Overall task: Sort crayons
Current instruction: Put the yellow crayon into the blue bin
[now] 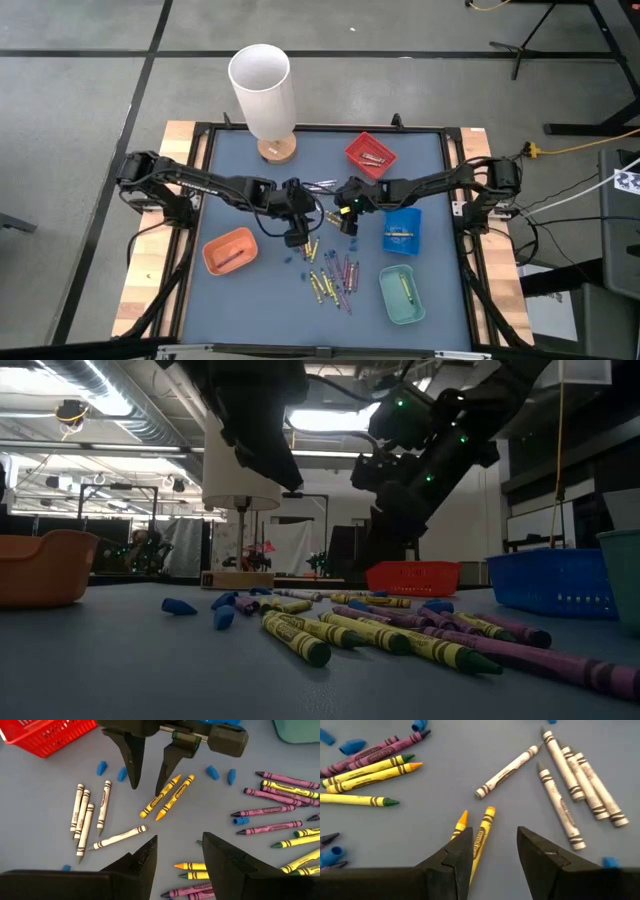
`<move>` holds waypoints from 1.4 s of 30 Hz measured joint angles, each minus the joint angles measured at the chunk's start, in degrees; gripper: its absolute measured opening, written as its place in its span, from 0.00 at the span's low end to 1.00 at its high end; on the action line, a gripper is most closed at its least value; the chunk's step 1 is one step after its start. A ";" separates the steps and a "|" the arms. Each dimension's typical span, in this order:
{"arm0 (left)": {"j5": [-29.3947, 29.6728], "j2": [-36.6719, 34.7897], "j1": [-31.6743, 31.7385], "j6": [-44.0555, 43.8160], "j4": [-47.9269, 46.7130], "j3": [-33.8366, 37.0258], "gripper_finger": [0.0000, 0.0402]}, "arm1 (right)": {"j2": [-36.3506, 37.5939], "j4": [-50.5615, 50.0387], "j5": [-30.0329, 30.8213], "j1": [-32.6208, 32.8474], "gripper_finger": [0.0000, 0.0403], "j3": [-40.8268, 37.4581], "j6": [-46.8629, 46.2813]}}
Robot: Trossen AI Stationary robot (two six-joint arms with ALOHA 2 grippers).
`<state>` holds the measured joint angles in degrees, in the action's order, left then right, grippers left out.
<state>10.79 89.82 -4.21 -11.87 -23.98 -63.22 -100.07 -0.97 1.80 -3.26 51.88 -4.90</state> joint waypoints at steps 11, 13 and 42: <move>0.04 0.00 -0.09 -0.10 0.04 0.00 0.35 | -3.21 2.07 0.11 0.73 0.38 0.03 -0.90; 0.02 0.01 -0.09 -0.10 0.04 0.00 0.35 | -4.18 2.29 0.13 0.78 0.38 0.10 -0.89; 0.15 0.02 -0.09 -0.14 -0.60 -0.01 0.35 | -7.46 4.88 0.52 1.04 0.04 0.13 -0.81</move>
<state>10.94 89.84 -4.29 -12.01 -24.58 -63.23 -107.53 3.91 2.33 -2.22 52.00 -5.72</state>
